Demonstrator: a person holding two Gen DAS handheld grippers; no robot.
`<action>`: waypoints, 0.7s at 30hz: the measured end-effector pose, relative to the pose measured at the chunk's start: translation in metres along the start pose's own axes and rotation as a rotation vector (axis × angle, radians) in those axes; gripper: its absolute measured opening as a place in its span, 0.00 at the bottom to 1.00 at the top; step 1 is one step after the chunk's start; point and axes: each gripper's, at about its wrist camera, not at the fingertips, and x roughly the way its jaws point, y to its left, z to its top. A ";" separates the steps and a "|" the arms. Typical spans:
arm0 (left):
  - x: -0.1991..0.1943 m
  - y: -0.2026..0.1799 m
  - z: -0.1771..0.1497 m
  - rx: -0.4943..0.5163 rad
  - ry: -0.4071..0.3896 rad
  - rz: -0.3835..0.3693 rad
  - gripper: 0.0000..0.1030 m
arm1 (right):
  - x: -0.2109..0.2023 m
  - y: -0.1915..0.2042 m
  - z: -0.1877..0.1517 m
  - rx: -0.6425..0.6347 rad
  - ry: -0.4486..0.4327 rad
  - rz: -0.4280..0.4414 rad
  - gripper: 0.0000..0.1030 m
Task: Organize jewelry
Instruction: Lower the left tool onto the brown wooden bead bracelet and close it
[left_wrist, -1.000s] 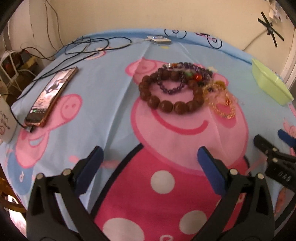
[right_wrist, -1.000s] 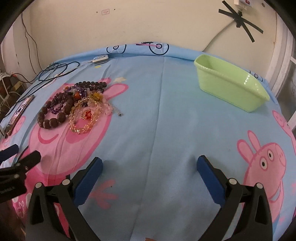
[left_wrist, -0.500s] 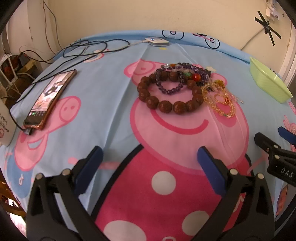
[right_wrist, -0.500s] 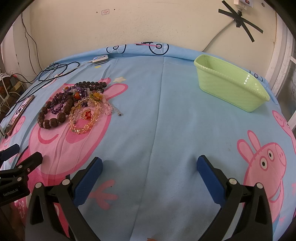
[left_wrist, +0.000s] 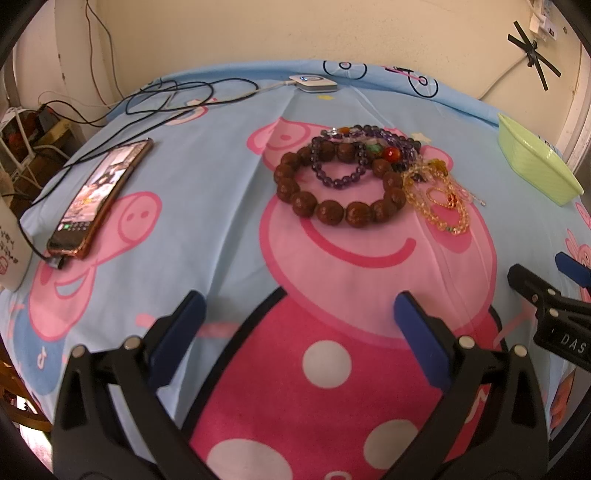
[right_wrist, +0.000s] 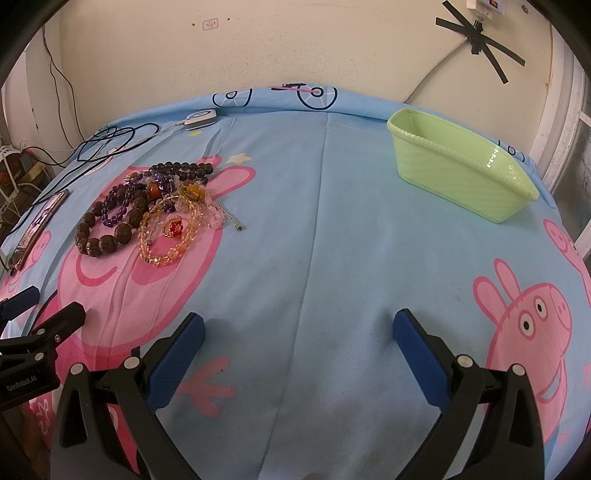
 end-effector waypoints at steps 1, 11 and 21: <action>0.000 0.000 0.000 0.000 0.000 0.000 0.95 | 0.000 0.000 0.000 0.000 0.000 0.000 0.78; 0.000 0.001 0.000 0.001 -0.001 -0.001 0.95 | -0.001 0.001 0.001 -0.002 -0.002 -0.002 0.78; -0.012 0.035 0.008 -0.043 0.000 -0.231 0.95 | -0.009 -0.012 -0.001 0.019 -0.025 0.099 0.78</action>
